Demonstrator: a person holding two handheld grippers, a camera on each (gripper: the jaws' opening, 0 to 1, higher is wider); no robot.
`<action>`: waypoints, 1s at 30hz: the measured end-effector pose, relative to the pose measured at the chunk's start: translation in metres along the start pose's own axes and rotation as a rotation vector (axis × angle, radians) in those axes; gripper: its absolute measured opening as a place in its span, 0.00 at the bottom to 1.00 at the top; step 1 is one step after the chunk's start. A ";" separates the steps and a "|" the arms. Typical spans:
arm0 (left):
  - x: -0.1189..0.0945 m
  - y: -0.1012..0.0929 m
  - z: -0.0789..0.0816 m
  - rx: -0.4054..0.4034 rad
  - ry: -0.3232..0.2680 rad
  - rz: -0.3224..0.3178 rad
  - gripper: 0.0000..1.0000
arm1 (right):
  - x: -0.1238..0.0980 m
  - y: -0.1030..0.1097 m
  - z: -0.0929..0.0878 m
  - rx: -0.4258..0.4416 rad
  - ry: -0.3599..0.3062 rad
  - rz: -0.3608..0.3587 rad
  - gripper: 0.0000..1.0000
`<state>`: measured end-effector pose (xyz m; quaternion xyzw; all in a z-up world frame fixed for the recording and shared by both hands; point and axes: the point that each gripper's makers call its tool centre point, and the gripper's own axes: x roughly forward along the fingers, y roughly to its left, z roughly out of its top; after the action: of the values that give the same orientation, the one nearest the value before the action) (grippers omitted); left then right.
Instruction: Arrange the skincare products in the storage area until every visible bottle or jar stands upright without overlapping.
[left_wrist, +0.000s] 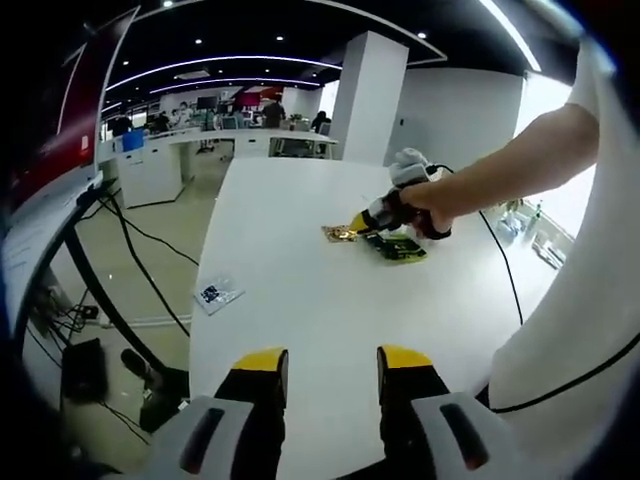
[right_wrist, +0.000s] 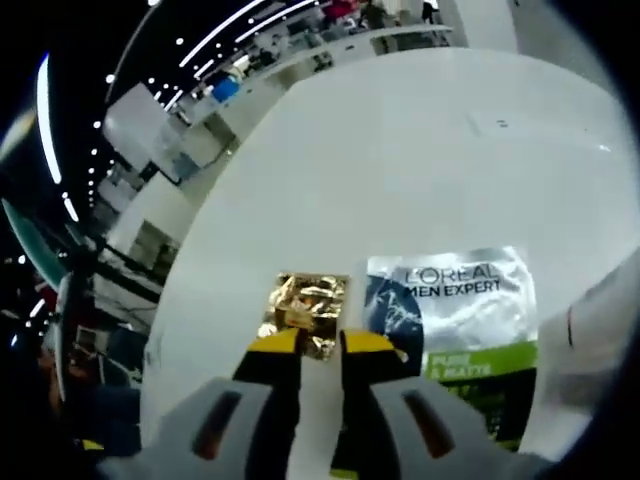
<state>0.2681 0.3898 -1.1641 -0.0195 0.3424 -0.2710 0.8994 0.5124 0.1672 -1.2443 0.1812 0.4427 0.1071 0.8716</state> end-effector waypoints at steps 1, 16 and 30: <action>0.001 0.000 0.001 0.000 -0.001 -0.001 0.37 | -0.002 0.000 0.001 -0.006 -0.006 -0.001 0.15; 0.038 0.031 0.023 0.058 0.041 0.005 0.48 | -0.040 0.029 0.006 -0.119 -0.096 0.148 0.28; 0.085 0.085 0.054 0.230 0.167 0.026 0.61 | -0.085 0.035 -0.017 -0.173 -0.127 0.211 0.32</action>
<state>0.3950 0.4114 -1.1928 0.1110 0.3827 -0.2973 0.8677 0.4475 0.1730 -1.1767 0.1572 0.3543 0.2243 0.8941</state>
